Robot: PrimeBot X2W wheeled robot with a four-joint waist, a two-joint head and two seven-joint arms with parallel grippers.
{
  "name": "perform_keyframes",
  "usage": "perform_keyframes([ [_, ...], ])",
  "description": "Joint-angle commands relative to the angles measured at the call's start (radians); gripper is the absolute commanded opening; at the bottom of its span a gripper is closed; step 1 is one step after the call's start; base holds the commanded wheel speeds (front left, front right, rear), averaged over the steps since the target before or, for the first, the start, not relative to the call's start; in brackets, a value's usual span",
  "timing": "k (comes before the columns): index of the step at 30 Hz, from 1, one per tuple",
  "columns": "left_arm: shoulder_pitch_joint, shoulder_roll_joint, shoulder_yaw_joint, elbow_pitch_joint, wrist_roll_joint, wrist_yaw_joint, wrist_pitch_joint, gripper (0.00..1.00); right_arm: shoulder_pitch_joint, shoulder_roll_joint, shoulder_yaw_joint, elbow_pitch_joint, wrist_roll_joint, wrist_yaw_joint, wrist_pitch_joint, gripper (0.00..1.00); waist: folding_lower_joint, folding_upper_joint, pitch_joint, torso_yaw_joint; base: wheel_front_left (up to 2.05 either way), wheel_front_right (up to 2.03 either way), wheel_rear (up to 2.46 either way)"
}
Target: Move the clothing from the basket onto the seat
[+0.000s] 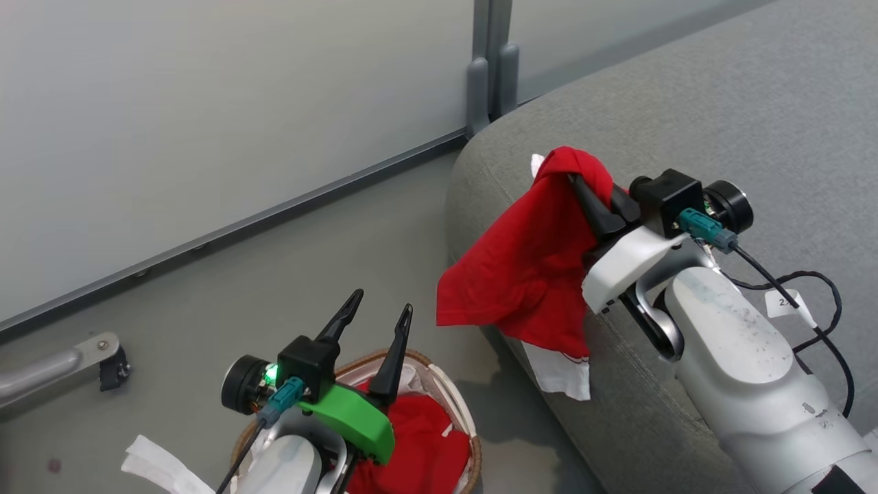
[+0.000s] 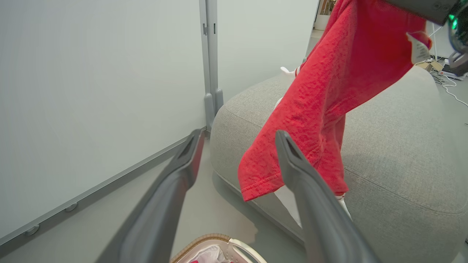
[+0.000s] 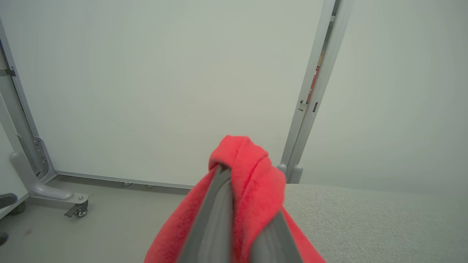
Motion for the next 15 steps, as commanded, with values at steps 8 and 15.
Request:
perform_keyframes([
  [8, -0.03, 0.001, -0.004, -0.016, 0.026, -0.007, -0.001, 1.0, -0.015, -0.009, -0.093, -0.034, -0.024, -0.001, -0.002, 0.0, 0.0, -0.0001, 0.09, -0.05, 0.0, 0.0, 0.0],
  [15, -0.076, 0.017, -0.023, -0.028, 0.035, -0.007, -0.001, 1.0, -0.153, -0.047, -0.181, -0.065, -0.048, -0.001, -0.002, 0.0, 0.0, -0.0001, 0.182, 0.01, 0.0, 0.0, 0.0],
])
